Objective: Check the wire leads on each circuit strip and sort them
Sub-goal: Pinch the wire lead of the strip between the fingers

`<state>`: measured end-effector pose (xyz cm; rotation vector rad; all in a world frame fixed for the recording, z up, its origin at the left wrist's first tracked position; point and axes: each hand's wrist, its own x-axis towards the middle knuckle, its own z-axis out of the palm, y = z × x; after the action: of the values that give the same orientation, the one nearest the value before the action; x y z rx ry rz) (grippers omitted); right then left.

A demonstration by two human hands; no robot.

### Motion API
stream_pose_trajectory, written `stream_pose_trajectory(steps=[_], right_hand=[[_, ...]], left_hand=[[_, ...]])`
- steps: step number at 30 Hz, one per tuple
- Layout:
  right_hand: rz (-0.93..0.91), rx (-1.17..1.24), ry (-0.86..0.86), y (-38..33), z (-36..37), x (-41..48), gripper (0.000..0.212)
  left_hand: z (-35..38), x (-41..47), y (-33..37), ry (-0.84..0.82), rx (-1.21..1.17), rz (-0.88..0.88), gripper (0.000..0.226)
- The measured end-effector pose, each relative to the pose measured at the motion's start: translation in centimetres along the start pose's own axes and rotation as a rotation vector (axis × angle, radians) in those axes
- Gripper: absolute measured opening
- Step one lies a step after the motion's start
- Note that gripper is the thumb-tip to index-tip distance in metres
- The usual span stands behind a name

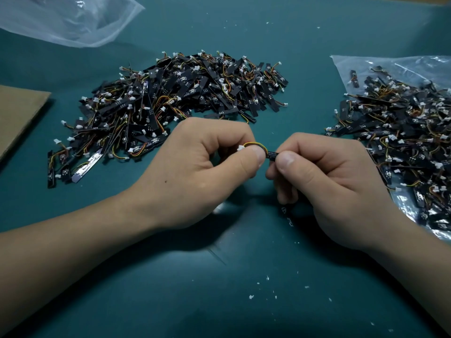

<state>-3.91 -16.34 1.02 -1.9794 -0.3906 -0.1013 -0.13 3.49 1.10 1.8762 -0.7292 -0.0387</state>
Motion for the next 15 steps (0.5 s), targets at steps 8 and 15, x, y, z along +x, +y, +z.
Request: stream_pose_trajectory(steps=[8,15], right_hand=[[0.002,0.008,-0.013,0.01,-0.1,0.0,0.026],[-0.01,-0.011,-0.028,-0.02,-0.02,-0.09,0.025]], left_hand=[[-0.01,-0.02,0.08,-0.023,0.021,-0.006,0.031],[-0.16,-0.02,-0.02,-0.056,0.013,-0.009,0.031]])
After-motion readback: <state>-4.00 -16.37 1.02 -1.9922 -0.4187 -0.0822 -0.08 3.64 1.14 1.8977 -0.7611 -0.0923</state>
